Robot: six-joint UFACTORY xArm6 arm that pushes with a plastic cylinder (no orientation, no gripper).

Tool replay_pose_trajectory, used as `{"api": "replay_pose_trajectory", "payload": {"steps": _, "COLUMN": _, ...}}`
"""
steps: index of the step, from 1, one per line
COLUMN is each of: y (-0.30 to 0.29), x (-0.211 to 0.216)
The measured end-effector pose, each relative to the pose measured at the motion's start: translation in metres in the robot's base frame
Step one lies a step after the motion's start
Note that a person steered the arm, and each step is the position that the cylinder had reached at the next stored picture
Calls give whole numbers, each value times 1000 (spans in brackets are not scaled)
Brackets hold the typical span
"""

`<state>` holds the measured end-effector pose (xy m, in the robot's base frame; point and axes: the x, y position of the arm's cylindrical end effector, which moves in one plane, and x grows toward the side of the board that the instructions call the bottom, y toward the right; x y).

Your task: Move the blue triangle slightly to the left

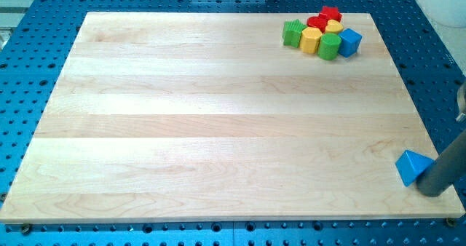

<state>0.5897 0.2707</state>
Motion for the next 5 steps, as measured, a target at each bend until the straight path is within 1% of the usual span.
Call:
{"api": "replay_pose_trajectory", "payload": {"steps": 1, "y": 6, "x": -15}}
{"api": "replay_pose_trajectory", "payload": {"steps": 2, "y": 28, "x": -38}}
{"api": "replay_pose_trajectory", "payload": {"steps": 3, "y": 12, "x": -38}}
{"api": "replay_pose_trajectory", "payload": {"steps": 4, "y": -6, "x": -22}}
{"api": "replay_pose_trajectory", "payload": {"steps": 5, "y": -5, "x": -21}}
